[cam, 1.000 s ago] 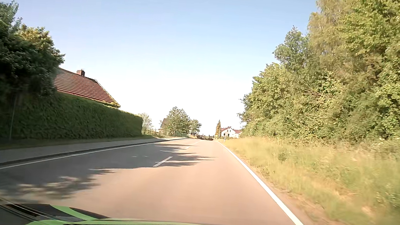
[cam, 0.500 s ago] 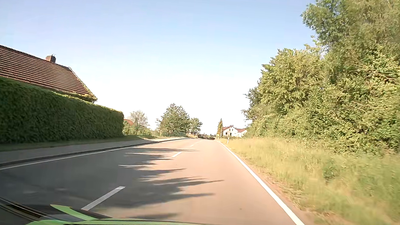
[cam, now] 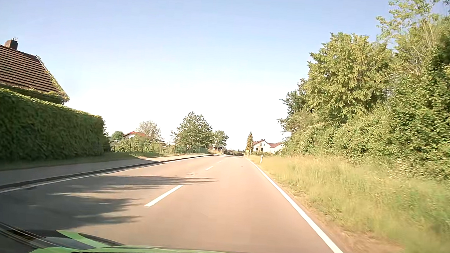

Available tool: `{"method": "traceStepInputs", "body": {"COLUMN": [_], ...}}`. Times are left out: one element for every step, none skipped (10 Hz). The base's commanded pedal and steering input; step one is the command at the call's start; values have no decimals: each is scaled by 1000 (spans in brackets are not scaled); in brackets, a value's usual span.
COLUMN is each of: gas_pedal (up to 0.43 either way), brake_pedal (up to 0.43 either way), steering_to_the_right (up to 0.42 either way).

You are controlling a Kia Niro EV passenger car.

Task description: Follow the waypoints while adhering to traffic rules and regulations

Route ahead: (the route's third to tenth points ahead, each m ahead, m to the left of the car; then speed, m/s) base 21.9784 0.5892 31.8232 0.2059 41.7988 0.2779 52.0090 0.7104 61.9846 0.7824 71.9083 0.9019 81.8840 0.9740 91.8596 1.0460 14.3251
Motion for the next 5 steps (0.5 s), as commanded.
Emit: {"method": "traceStepInputs", "body": {"gas_pedal": [0, 0, 0, 0, 0], "brake_pedal": [0, 0, 0, 0, 0], "steering_to_the_right": [-3, -3, -3, -3, -1]}}
